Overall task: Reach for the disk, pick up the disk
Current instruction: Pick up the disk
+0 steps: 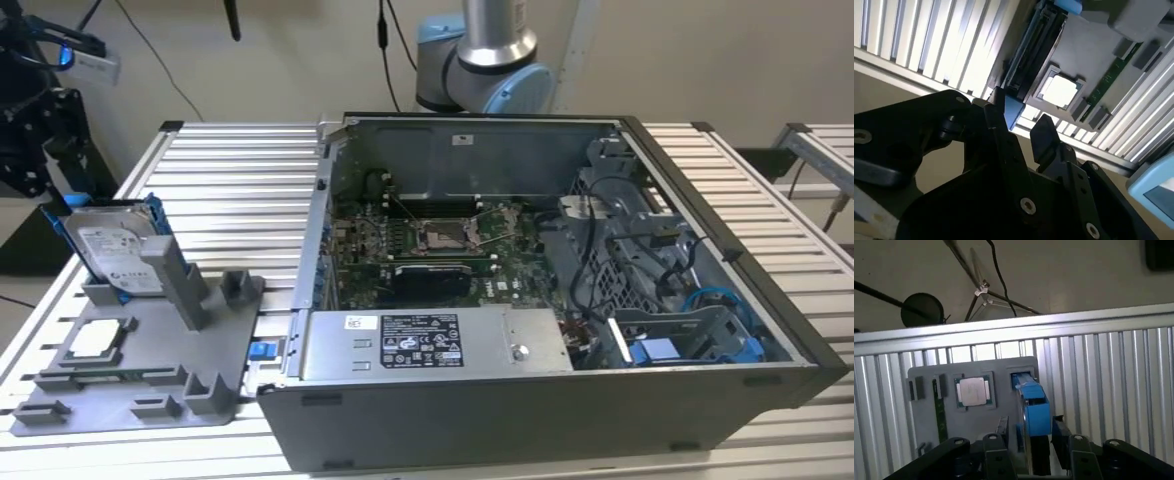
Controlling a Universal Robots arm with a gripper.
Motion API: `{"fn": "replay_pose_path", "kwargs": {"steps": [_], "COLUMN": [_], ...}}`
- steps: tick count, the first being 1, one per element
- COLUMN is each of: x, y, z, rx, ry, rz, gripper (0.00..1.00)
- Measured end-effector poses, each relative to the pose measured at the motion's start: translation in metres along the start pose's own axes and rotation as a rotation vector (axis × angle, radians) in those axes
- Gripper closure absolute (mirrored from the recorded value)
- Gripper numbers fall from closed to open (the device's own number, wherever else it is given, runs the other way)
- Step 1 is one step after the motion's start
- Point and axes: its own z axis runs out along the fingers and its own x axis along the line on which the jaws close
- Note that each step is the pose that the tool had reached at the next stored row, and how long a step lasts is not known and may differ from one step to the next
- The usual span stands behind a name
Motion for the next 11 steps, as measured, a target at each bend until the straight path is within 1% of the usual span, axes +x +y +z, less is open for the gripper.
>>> {"fn": "replay_pose_path", "kwargs": {"steps": [3,11], "x": [-0.0024,-0.0025], "y": [0.0002,0.0001], "z": [0.0043,0.0187], "rx": [0.0001,-0.0006], "ry": [-0.001,-0.0001], "rz": [-0.014,-0.077], "gripper": [0.0,0.0]}}
